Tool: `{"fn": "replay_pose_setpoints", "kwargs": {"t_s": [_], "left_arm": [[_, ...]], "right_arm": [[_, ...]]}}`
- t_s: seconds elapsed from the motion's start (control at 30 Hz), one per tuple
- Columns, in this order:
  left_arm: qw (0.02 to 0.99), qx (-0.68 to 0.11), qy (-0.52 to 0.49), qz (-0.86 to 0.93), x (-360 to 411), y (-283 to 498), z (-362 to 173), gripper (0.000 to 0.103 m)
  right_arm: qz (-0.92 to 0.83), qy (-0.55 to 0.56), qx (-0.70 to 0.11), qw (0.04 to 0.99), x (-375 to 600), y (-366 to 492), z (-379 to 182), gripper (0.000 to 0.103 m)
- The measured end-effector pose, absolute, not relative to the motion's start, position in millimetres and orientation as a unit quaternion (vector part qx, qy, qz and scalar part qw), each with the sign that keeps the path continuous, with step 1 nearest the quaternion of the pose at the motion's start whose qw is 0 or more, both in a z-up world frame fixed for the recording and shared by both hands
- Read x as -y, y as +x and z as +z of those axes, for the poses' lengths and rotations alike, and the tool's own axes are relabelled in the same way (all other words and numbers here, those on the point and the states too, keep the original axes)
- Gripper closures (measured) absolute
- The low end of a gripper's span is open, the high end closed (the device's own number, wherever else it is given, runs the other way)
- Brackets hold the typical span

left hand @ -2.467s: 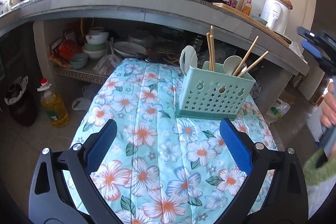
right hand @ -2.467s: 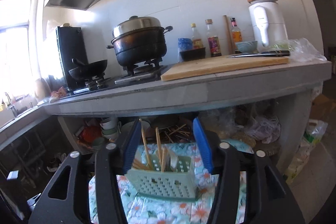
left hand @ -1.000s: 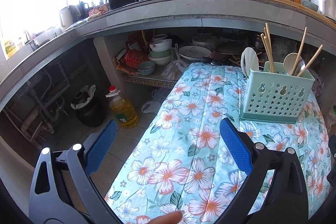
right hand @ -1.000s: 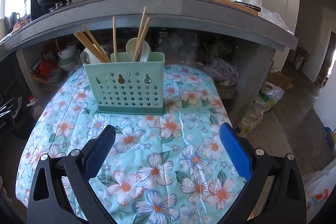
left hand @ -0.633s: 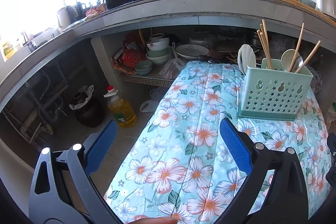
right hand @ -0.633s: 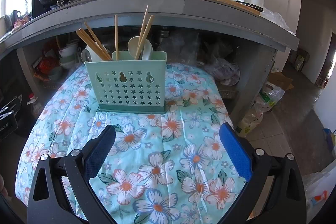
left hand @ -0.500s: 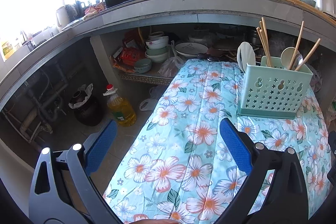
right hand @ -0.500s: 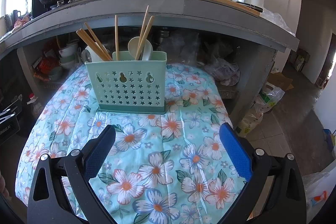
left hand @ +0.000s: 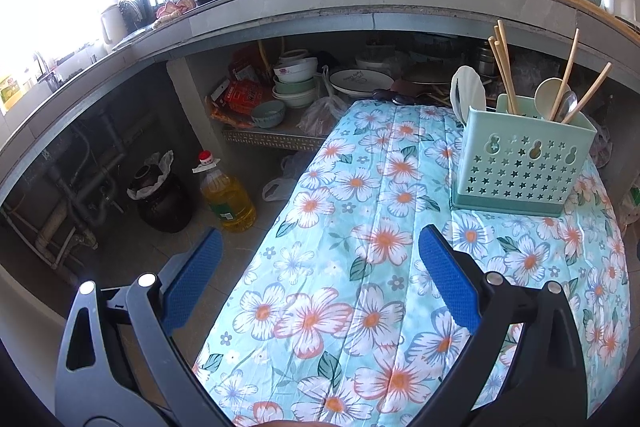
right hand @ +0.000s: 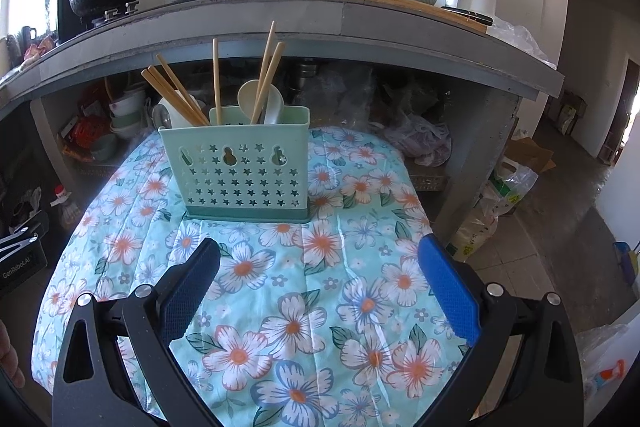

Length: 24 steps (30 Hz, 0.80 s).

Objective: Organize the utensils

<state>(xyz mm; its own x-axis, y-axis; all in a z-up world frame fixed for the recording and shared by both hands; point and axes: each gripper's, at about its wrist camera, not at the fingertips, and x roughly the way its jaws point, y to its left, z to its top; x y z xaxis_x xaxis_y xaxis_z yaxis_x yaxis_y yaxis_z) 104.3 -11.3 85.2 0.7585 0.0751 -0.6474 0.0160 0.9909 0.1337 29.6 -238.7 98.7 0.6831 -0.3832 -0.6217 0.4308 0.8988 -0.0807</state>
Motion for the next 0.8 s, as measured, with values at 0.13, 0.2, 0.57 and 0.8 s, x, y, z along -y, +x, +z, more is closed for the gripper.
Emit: {"fn": "replay_pose_setpoints", "kwargs": {"t_s": [0.13,0.2,0.57,0.8], "left_arm": [[0.935,-0.347,0.067,0.014,11.4,104.1,84.8,0.008],[0.935,-0.348,0.067,0.014,11.1,104.0,83.7,0.008],[0.933,-0.352,0.069,0.015,10.5,103.2,79.4,0.008],[0.933,-0.352,0.070,0.015,11.0,104.1,79.9,0.008]], "right_arm": [[-0.223,0.036,-0.331,0.916,238.9,29.6,98.7,0.007],[-0.222,0.036,-0.330,0.917,239.0,29.5,98.9,0.007],[-0.224,0.037,-0.329,0.917,240.4,29.6,99.2,0.007],[-0.225,0.038,-0.328,0.917,241.4,29.0,99.6,0.007]]}}
